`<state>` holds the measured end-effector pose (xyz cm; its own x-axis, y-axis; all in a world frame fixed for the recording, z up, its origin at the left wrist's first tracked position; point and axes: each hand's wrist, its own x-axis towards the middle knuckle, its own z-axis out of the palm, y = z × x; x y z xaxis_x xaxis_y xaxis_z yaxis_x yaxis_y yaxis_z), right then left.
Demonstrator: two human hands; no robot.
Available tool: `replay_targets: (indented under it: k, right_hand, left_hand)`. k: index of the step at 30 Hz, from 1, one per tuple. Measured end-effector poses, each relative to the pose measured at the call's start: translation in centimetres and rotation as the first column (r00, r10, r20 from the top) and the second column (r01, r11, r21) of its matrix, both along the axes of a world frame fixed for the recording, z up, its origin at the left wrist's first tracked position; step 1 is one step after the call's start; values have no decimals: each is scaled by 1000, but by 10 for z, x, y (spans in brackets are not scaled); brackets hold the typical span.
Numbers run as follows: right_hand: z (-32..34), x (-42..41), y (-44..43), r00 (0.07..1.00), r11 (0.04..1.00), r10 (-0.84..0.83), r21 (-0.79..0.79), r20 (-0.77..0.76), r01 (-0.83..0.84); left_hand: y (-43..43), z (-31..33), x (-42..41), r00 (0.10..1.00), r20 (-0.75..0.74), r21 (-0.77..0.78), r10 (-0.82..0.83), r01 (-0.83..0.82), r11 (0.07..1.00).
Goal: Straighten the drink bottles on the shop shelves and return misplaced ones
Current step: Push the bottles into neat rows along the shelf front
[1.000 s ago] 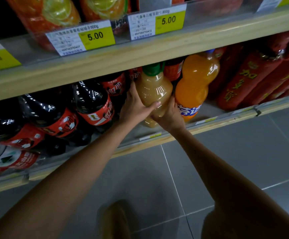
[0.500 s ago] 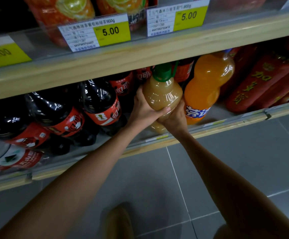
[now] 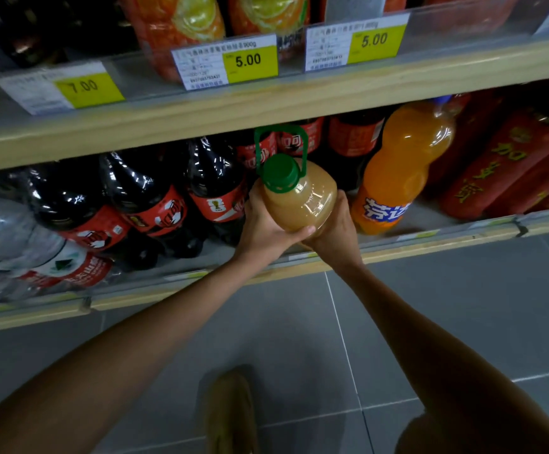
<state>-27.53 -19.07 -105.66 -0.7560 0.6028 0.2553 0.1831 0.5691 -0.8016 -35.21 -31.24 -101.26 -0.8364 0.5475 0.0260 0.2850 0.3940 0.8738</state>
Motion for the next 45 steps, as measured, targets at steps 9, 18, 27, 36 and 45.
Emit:
replay_targets:
  k: [9, 18, 27, 36, 45]
  right_hand:
    - [50, 48, -7, 993, 998, 59, -43, 98, -55]
    - [25, 141, -35, 888, 983, 163, -145, 429, -110]
    - [-35, 195, -58, 787, 908, 265, -419, 558, -9]
    - [-24, 212, -69, 739, 851, 186, -483, 647, 208]
    - [60, 234, -86, 568, 872, 203, -411, 798, 266]
  left_hand:
    - [-12, 60, 39, 981, 183, 1, 59, -60, 998]
    - [-41, 49, 84, 844, 535, -45, 24, 0, 999]
    - [-42, -18, 126, 717, 676, -215, 169, -28, 976]
    - [-19, -22, 132, 650, 733, -314, 199, 64, 947]
    - [-34, 47, 150, 604, 752, -372, 266, 56, 926]
